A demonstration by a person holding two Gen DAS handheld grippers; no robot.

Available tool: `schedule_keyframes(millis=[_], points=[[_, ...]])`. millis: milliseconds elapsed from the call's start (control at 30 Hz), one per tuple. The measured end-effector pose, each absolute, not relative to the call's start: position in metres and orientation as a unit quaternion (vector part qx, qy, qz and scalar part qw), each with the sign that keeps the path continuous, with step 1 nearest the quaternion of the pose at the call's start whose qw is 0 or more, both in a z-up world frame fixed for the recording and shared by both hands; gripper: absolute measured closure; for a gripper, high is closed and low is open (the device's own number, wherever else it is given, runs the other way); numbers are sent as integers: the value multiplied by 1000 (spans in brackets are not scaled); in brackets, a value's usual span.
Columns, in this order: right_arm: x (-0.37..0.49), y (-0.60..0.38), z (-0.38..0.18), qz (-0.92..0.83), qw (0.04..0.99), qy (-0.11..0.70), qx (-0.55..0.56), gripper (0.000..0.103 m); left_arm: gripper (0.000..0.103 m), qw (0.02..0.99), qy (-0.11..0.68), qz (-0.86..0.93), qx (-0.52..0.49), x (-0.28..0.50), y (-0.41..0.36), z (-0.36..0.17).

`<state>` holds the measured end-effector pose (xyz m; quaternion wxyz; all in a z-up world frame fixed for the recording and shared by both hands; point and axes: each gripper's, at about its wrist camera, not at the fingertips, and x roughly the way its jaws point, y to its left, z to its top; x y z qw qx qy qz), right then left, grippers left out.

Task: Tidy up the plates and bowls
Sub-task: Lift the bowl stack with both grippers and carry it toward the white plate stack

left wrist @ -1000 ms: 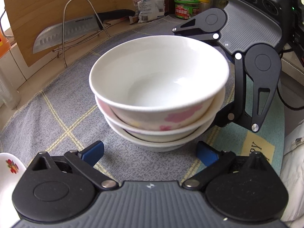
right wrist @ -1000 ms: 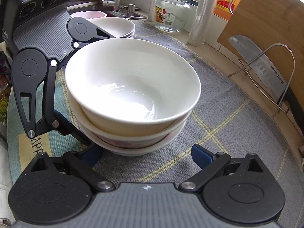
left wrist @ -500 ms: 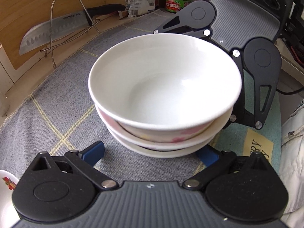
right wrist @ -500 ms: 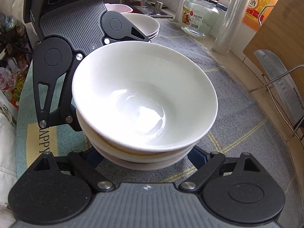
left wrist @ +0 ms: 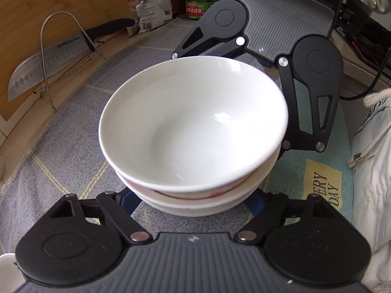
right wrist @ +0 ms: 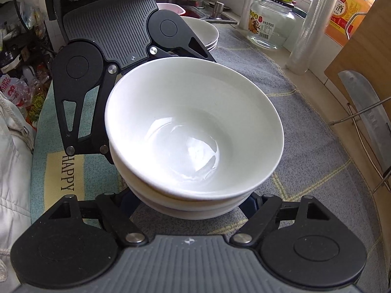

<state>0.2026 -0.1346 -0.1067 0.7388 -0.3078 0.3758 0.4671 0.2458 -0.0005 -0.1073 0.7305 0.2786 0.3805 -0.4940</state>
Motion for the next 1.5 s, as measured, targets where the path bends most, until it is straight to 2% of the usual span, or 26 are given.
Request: schedule_keyframes(millis=[367, 733, 1500], points=[[201, -129, -105, 457, 741, 386, -305, 18, 22, 719, 386, -505, 281, 247, -1, -107], [182, -116, -92, 471, 724, 388, -321, 18, 22, 729, 405, -475, 280, 212, 3, -92], [187, -17, -47, 532, 688, 319, -376, 18, 22, 798, 391, -380, 255, 172, 103, -39]])
